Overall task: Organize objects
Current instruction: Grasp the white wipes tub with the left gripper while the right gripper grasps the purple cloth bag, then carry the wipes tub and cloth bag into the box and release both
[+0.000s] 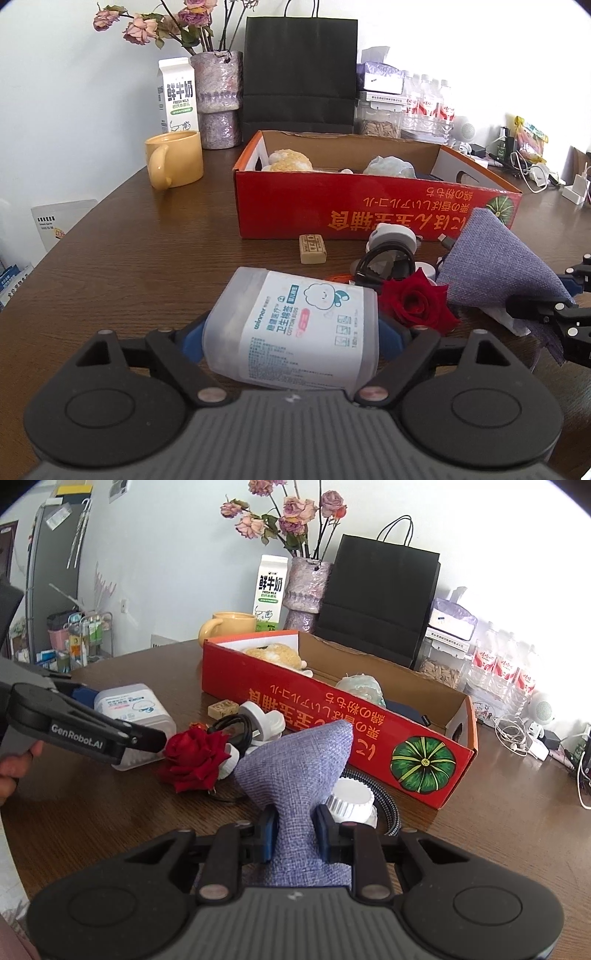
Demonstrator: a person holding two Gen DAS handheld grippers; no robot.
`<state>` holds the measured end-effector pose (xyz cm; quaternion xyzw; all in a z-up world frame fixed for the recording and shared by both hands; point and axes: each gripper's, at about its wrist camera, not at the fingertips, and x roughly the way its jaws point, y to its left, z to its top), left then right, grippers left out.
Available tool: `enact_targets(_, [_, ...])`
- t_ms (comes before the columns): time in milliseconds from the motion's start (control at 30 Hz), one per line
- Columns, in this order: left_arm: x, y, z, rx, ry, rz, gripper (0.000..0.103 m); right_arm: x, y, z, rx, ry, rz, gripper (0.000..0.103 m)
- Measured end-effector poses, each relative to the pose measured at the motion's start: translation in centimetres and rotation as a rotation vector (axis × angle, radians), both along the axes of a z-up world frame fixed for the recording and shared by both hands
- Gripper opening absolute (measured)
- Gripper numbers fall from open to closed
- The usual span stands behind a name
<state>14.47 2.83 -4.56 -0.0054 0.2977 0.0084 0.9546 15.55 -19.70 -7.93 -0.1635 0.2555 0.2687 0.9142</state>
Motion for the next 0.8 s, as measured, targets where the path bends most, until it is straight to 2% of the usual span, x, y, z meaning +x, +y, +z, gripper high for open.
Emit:
enact_targets(500, [-1.8,-0.3,3.9,-0.033,-0.107,0.051,0.088,-1.1,-0.9,2.0,0.136,-0.025,-0.041,0.016])
enact_targets(800, [-0.3,-1.4,6.3,-0.045,-0.164,0.041,0.088,0.1,-0.3,3.8,0.194,-0.06,-0.055,0.016])
